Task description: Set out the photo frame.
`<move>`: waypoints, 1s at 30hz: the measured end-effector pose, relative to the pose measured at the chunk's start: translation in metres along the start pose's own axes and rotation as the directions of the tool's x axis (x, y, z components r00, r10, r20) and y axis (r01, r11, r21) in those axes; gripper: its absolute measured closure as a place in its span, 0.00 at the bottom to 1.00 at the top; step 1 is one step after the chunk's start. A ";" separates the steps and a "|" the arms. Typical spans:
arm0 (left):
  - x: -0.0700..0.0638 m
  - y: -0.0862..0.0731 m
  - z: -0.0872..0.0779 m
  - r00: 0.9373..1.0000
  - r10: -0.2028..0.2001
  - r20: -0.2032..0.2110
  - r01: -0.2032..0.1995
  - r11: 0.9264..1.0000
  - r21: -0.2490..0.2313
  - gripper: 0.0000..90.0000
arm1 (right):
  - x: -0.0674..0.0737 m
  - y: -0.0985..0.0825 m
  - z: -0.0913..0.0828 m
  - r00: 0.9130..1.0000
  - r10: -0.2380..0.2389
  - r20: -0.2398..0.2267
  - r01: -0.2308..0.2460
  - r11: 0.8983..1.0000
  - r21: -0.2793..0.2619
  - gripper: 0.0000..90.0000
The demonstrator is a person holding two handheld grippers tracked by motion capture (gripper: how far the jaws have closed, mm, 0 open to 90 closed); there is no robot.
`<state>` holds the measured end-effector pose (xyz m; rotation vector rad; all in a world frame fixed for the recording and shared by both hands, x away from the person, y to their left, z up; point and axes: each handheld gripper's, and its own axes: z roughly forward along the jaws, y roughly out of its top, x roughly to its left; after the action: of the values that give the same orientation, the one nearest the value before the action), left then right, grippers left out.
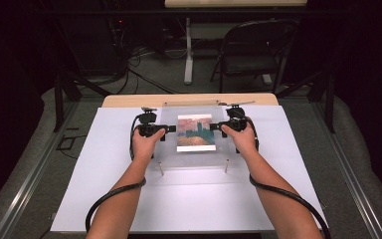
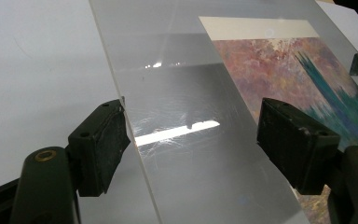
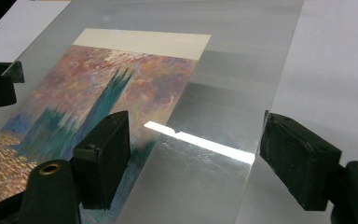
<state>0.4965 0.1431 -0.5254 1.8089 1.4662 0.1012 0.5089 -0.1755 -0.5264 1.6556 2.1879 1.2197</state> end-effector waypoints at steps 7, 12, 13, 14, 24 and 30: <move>-0.004 0.003 -0.011 1.000 0.020 -0.006 -0.020 1.000 -0.010 0.32 | 0.007 0.003 -0.009 0.999 -0.033 0.018 0.034 0.999 -0.013 0.27; -0.006 0.004 -0.018 0.999 0.033 0.000 -0.033 0.999 -0.024 0.35 | 0.012 0.003 -0.016 0.998 -0.056 0.027 0.057 0.998 -0.029 0.27; -0.006 0.004 -0.020 0.999 0.035 0.000 -0.035 0.999 -0.029 0.36 | 0.013 0.003 -0.017 0.998 -0.062 0.027 0.063 0.998 -0.032 0.27; -0.007 0.004 -0.021 0.999 0.038 0.002 -0.038 0.999 -0.027 0.36 | 0.014 0.003 -0.019 0.997 -0.065 0.031 0.066 0.997 -0.032 0.27; -0.012 0.004 -0.034 0.998 0.060 0.003 -0.060 0.997 -0.052 0.41 | 0.022 0.003 -0.031 0.993 -0.111 0.047 0.114 0.992 -0.056 0.27; -0.017 0.002 -0.043 0.997 0.080 -0.003 -0.080 0.995 -0.067 0.43 | 0.028 0.003 -0.040 0.987 -0.150 0.058 0.154 0.986 -0.068 0.27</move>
<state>0.4708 0.1510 -0.4876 1.8138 1.3749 0.1888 0.4782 -0.1714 -0.4887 1.4475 2.1659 1.1855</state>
